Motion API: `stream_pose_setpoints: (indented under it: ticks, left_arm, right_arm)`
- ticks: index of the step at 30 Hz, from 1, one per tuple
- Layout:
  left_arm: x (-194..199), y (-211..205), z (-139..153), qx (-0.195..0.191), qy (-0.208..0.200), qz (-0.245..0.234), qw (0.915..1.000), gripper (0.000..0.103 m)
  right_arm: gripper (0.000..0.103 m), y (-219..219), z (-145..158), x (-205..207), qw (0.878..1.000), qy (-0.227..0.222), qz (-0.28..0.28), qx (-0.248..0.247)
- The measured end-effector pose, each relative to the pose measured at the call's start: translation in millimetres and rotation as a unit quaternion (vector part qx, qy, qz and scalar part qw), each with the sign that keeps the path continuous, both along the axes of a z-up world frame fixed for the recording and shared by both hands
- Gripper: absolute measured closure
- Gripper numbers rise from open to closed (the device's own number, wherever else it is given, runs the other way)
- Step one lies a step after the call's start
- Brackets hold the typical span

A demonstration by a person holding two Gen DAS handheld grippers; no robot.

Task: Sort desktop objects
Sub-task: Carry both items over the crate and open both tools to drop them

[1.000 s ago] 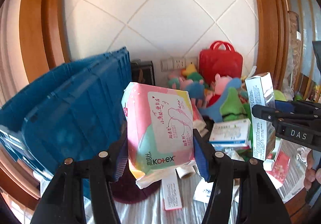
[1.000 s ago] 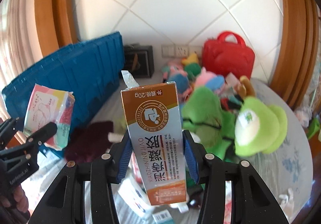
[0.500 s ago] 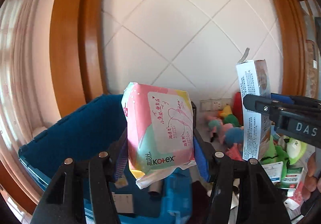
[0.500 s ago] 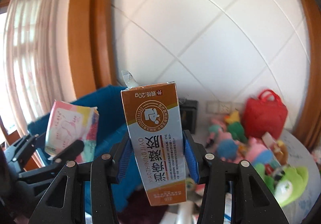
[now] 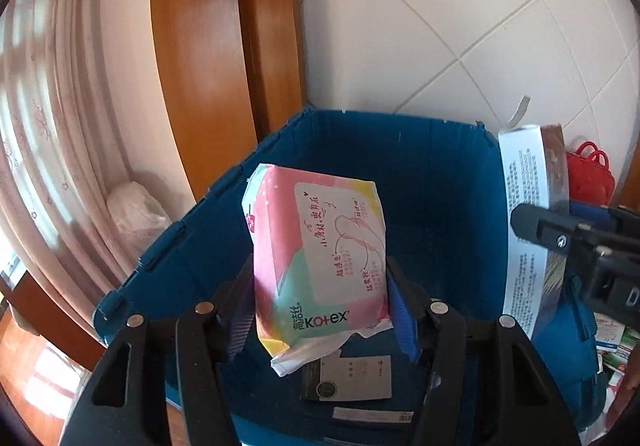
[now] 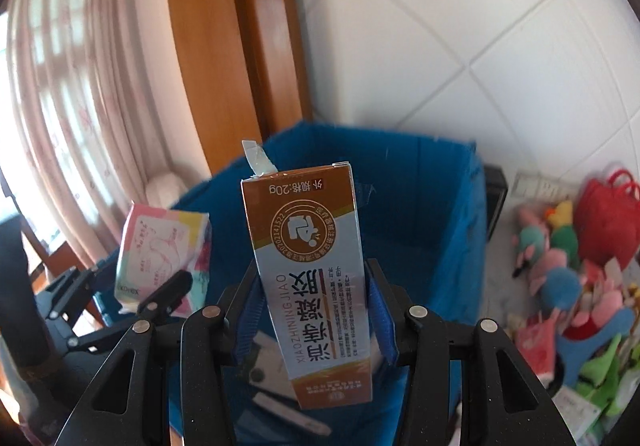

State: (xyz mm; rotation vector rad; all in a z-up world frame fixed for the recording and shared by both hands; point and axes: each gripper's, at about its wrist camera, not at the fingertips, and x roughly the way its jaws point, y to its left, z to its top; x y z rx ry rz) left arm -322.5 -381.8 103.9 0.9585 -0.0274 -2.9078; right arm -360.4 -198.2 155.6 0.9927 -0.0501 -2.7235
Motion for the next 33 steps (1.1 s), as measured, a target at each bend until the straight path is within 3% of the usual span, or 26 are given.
stream_pose_setpoints:
  ticks: [5,12,22,23,26,27,30,33]
  left_arm:
    - [-20.4,-11.9,-22.9,0.015,-0.043,-0.009,0.999,0.044]
    - [-14.1,-5.7,-30.0,0.015,-0.058,-0.016,0.9981,0.042]
    - [-3.1,-12.6,-29.8,0.001,-0.036,-0.005,0.9993,0.033]
    - [-1.0,-13.7,-28.8,0.0,-0.032,-0.003,0.9995,0.032]
    - [2.4,-16.4,-25.8,-0.005,-0.024,0.002,0.9997,0.031]
    - [3.6,-17.0,-25.0,-0.008,-0.02,0.004,0.9998,0.03]
    - [8.2,-17.4,-23.9,-0.02,-0.006,0.014,0.9997,0.027]
    - [15.9,-21.0,-20.7,-0.017,0.009,0.018,0.9997,0.027]
  right_arm:
    - [0.055,-13.5,-26.8,-5.2,0.998,-0.033,-0.016,0.051]
    - [0.055,-22.0,-34.1,-4.2,0.993,-0.026,-0.052,0.104]
    - [0.054,-24.3,-34.7,2.1,0.987,0.005,-0.078,0.141]
    - [0.048,-25.8,-33.5,3.2,0.987,0.007,-0.079,0.14]
    - [0.012,-27.2,-27.8,7.8,0.987,0.021,-0.082,0.138]
    - [0.007,-27.7,-26.1,10.4,0.986,0.027,-0.083,0.139]
    - [0.0,-29.7,-20.0,18.8,0.985,0.043,-0.088,0.143]
    - [0.0,-27.4,-14.7,29.1,0.986,0.058,-0.086,0.133]
